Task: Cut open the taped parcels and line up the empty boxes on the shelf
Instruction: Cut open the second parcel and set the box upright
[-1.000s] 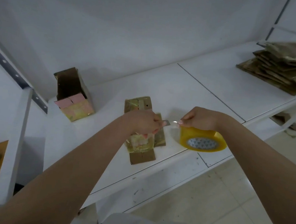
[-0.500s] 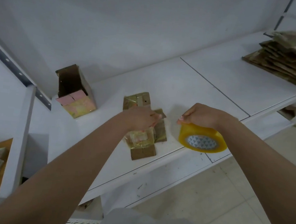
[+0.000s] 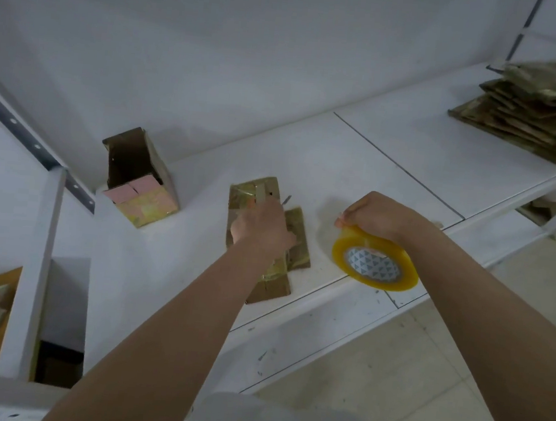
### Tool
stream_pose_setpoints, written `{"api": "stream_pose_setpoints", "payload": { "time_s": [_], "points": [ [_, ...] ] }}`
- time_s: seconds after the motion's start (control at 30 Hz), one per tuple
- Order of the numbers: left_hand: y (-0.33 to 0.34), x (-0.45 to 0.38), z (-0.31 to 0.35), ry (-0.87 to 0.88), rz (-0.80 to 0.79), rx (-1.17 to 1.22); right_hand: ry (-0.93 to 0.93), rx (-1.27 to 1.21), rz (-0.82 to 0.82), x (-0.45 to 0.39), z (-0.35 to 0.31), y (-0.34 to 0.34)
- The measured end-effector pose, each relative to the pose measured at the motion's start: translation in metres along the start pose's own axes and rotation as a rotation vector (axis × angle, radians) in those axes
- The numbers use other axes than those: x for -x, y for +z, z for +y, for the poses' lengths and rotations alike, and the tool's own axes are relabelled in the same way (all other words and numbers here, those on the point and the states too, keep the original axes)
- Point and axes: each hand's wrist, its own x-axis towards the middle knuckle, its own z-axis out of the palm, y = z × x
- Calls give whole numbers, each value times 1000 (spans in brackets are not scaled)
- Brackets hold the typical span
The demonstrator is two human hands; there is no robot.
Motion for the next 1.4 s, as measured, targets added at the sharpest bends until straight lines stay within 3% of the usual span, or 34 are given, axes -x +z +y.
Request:
{"api": "stream_pose_setpoints", "payload": {
  "time_s": [0.23,0.33,0.43,0.57,0.67,0.77,0.9,1.13,1.27,1.4],
  "points": [
    [7,6,3,71,-41,-112,-8,-55,36,3,6,0],
    [5,5,-1,126,-104,-51,-18,-70,53,6,7,0],
    [3,4,-7,51,-5,136,-27,-79,65,9,9,2],
    [9,9,-5,104,76,-6,-55,-111,84,16,14,2],
    [-4,8,-9,97,38,274,-112,-178,88,27,17,0],
    [-19,18,-1,116,113,636,-180,-204,117,37,12,-1],
    [-16,29,20,150,13,732,-282,-250,151,44,4,-3],
    [-11,46,39,-89,-130,1282,-269,-266,370,41,2,5],
    [-14,53,37,-82,-176,1331,-255,-205,450,40,-6,11],
    [-24,51,21,-6,-124,1133,-248,-78,528,35,-13,16]
  ]
}}
